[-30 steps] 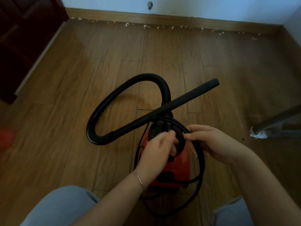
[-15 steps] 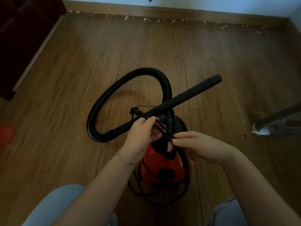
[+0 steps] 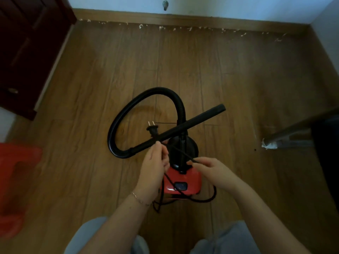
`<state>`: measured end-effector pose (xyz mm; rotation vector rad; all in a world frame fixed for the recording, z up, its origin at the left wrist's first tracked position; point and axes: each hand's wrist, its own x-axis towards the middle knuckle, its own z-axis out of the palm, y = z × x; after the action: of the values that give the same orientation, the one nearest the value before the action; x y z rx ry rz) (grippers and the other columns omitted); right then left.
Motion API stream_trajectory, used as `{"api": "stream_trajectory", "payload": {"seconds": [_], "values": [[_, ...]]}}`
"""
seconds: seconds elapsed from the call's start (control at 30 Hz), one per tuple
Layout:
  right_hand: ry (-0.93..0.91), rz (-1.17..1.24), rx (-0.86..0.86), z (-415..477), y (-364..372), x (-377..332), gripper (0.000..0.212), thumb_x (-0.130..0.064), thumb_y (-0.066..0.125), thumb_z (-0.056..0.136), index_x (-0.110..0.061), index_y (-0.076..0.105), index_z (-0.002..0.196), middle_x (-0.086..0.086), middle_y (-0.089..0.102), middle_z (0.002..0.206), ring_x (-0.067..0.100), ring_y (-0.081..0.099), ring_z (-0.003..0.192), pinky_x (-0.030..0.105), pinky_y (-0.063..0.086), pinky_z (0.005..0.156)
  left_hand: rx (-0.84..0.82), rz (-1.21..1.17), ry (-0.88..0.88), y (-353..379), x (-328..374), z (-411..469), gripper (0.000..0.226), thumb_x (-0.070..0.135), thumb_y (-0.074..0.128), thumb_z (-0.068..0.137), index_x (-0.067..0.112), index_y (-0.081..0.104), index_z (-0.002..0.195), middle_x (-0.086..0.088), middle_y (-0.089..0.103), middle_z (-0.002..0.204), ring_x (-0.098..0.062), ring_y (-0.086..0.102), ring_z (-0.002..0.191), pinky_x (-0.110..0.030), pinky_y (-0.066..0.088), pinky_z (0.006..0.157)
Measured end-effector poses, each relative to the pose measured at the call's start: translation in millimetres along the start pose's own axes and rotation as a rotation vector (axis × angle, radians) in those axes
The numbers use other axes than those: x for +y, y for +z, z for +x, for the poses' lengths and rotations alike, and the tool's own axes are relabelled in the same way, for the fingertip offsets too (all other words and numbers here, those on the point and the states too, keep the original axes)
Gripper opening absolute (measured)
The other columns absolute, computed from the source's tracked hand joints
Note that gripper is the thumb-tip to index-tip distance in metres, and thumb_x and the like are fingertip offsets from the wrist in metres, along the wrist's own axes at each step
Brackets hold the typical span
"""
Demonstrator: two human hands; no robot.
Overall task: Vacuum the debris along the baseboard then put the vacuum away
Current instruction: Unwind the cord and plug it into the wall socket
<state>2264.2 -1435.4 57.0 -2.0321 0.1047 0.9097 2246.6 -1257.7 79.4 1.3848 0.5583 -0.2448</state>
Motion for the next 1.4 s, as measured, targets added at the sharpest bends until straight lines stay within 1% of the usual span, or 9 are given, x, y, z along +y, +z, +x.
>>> {"api": "stream_trajectory", "payload": {"seconds": [0.17, 0.27, 0.5, 0.57, 0.67, 0.9, 1.13, 1.3, 1.4], "values": [[0.041, 0.176, 0.233, -68, -20, -42, 0.031, -0.025, 0.048, 0.098, -0.026, 0.059, 0.127, -0.012, 0.060, 0.121, 0.007, 0.058, 0.106, 0.018, 0.045, 0.077, -0.169, 0.120, 0.000, 37, 76, -79, 0.034, 0.014, 0.034, 0.099, 0.012, 0.046, 0.068, 0.010, 0.036, 0.044, -0.001, 0.031, 0.040, -0.013, 0.028, 0.043], [-0.049, 0.426, 0.297, -137, -37, -89, 0.028, -0.025, 0.041, 0.101, -0.022, 0.068, 0.110, -0.006, 0.070, 0.098, 0.012, 0.065, 0.092, 0.017, 0.050, 0.069, -0.312, 0.217, -0.014, 69, 123, -128, 0.034, 0.021, 0.034, 0.101, 0.013, 0.048, 0.071, 0.011, 0.043, 0.047, 0.002, 0.039, 0.043, -0.009, 0.033, 0.046], [-0.054, 0.923, 0.473, -292, -88, -157, 0.028, -0.019, 0.044, 0.098, -0.005, 0.068, 0.096, 0.007, 0.075, 0.091, 0.018, 0.071, 0.089, 0.025, 0.056, 0.076, -0.510, 0.292, -0.163, 137, 200, -225, 0.025, 0.025, 0.038, 0.100, 0.030, 0.062, 0.105, -0.003, 0.065, 0.112, -0.017, 0.059, 0.112, -0.038, 0.045, 0.102], [-0.020, 1.012, 0.543, -328, -97, -160, 0.032, -0.022, 0.044, 0.098, -0.005, 0.072, 0.095, 0.012, 0.074, 0.094, 0.023, 0.070, 0.092, 0.034, 0.055, 0.082, -0.587, 0.353, -0.168, 154, 215, -251, 0.029, 0.025, 0.038, 0.100, 0.021, 0.063, 0.113, -0.028, 0.059, 0.114, -0.044, 0.052, 0.113, -0.053, 0.038, 0.100], [-0.018, 1.131, 0.669, -380, -105, -161, 0.037, -0.022, 0.042, 0.100, -0.004, 0.072, 0.089, 0.015, 0.073, 0.091, 0.026, 0.069, 0.088, 0.035, 0.055, 0.078, -0.732, 0.437, -0.106, 176, 234, -295, 0.034, 0.027, 0.035, 0.101, 0.012, 0.060, 0.119, -0.036, 0.052, 0.117, -0.048, 0.046, 0.116, -0.051, 0.040, 0.097], [0.033, 1.291, 1.029, -493, -101, -143, 0.040, -0.025, 0.044, 0.099, -0.013, 0.072, 0.074, 0.017, 0.066, 0.086, 0.032, 0.059, 0.083, 0.054, 0.046, 0.085, -0.987, 0.562, -0.029, 221, 240, -401, 0.027, 0.025, 0.035, 0.101, 0.040, 0.056, 0.102, 0.012, 0.060, 0.106, -0.008, 0.058, 0.108, -0.035, 0.047, 0.101], [0.050, 1.330, 1.380, -609, -105, -91, 0.035, -0.021, 0.047, 0.098, -0.011, 0.070, 0.074, 0.011, 0.071, 0.078, 0.028, 0.066, 0.079, 0.047, 0.053, 0.079, -1.286, 0.704, -0.003, 283, 210, -507, 0.029, 0.022, 0.032, 0.102, 0.034, 0.058, 0.100, -0.001, 0.065, 0.112, -0.012, 0.060, 0.109, -0.040, 0.048, 0.100], [0.068, 1.360, 1.548, -687, -116, -27, 0.032, -0.021, 0.049, 0.097, -0.010, 0.069, 0.075, 0.007, 0.070, 0.075, 0.024, 0.067, 0.075, 0.039, 0.054, 0.070, -1.416, 0.730, -0.011, 343, 167, -584, 0.028, 0.026, 0.033, 0.102, 0.029, 0.058, 0.114, 0.011, 0.062, 0.107, -0.001, 0.059, 0.101, -0.017, 0.052, 0.083], [0.066, 1.350, 1.615, -730, -125, 16, 0.030, -0.019, 0.048, 0.097, -0.002, 0.068, 0.082, 0.004, 0.070, 0.072, 0.014, 0.066, 0.070, 0.025, 0.052, 0.059, -1.433, 0.792, 0.019, 381, 136, -627, 0.027, 0.030, 0.036, 0.100, 0.025, 0.061, 0.109, 0.011, 0.062, 0.100, -0.010, 0.061, 0.103, -0.028, 0.051, 0.090]]}}
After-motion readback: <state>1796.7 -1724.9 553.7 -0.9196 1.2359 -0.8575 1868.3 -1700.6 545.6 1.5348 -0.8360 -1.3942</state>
